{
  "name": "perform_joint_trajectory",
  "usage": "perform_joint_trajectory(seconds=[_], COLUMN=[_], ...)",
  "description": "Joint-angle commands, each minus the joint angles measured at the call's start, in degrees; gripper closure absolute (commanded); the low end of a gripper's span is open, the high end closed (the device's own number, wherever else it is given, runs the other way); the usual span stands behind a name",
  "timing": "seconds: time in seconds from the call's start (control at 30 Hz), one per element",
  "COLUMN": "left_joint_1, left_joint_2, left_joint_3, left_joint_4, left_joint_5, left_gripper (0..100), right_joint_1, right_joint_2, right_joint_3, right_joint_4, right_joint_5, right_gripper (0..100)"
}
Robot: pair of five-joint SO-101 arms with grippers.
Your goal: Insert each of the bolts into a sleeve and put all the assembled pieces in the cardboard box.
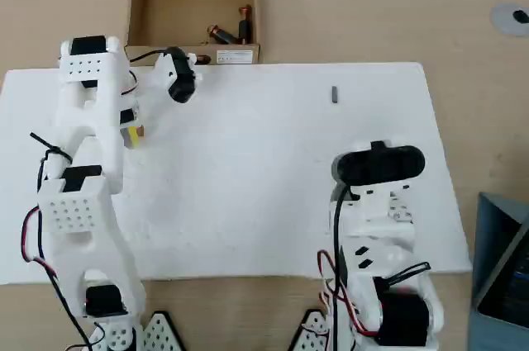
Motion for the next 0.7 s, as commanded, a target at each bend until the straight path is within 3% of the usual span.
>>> perform_joint_trajectory(seconds=[0.0, 0.67], left_joint_1=[0.7, -1.23], left_joint_2=[-0.57, 6.29], left_joint_3=[-0.18, -3.96], left_joint_4=[-1.49, -3.87], left_joint_5=[-1.41, -1.67], left_gripper=[81, 81], right_joint_1=[0.4, 0.4], right_joint_2=[-1.01, -1.1], right_joint_3=[-0.31, -0.4], right_joint_4=[-0.44, -0.44], right_joint_5=[0.53, 0.53], right_gripper=[98.9, 98.9])
